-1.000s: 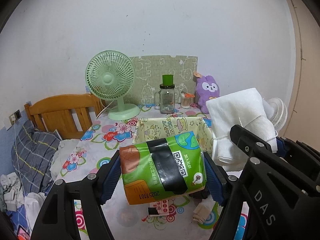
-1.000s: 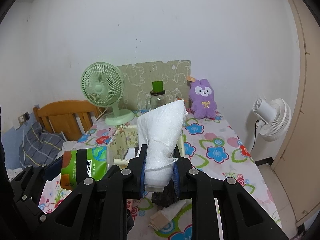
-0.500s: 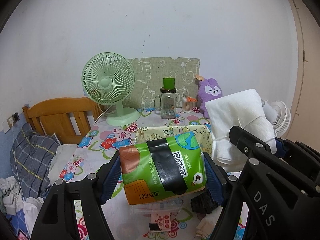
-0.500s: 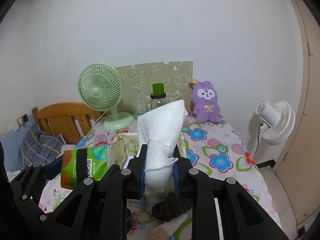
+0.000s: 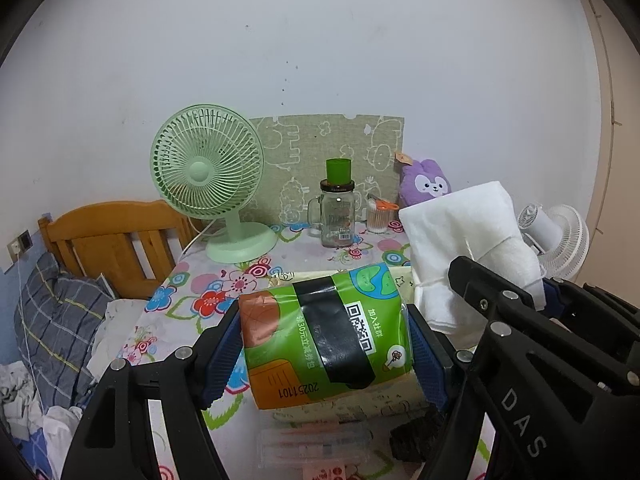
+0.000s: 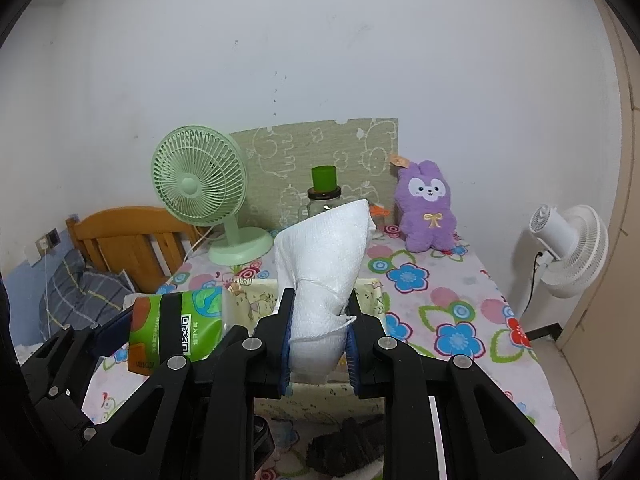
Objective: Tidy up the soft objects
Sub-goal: 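Lift the green pack with the left tool over the box while the right tool carries the white cloth, then open the left tool to drop the green pack into the box while the right tool releases the cloth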
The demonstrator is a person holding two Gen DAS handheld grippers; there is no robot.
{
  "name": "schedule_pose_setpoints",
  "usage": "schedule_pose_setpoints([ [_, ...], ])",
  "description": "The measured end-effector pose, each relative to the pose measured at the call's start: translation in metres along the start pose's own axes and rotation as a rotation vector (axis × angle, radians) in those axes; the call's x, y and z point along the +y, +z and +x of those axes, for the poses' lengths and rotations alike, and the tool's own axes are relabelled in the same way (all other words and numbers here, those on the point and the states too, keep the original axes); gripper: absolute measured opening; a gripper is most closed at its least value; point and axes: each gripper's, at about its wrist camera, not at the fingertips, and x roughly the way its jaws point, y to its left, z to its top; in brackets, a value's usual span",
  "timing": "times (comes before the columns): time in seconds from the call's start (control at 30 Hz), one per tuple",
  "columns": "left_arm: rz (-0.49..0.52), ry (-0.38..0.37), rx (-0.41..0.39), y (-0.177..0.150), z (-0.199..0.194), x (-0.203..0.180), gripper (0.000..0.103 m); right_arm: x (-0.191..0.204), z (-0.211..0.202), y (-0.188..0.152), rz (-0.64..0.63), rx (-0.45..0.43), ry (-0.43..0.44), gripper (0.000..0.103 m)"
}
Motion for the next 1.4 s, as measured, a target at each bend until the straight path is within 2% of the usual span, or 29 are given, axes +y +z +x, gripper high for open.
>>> schedule_pose_setpoints([
  [0.2, 0.008, -0.001, 0.010, 0.004, 0.012, 0.000, 0.078, -0.002, 0.018, 0.006, -0.008, 0.022, 0.058, 0.025],
  [0.33, 0.007, -0.004, 0.025, 0.007, 0.026, 0.003, 0.078, 0.000, 0.032, 0.011, -0.034, 0.022, 0.052, 0.025],
  [0.8, 0.015, 0.013, 0.120, 0.002, 0.079, 0.012, 0.080, -0.003, 0.092, 0.003, -0.020, 0.118, 0.073, 0.025],
  [1.0, 0.019, 0.037, 0.157, -0.004, 0.094, 0.015, 0.091, -0.001, 0.110, -0.004, -0.032, 0.148, 0.084, 0.025],
  [1.27, 0.032, 0.057, 0.203, -0.013, 0.106, 0.021, 0.093, 0.004, 0.126, -0.013, -0.050, 0.189, 0.120, 0.026],
  [1.4, 0.022, 0.057, 0.216, -0.015, 0.108, 0.026, 0.096, 0.008, 0.136, -0.015, -0.046, 0.225, 0.181, 0.031],
])
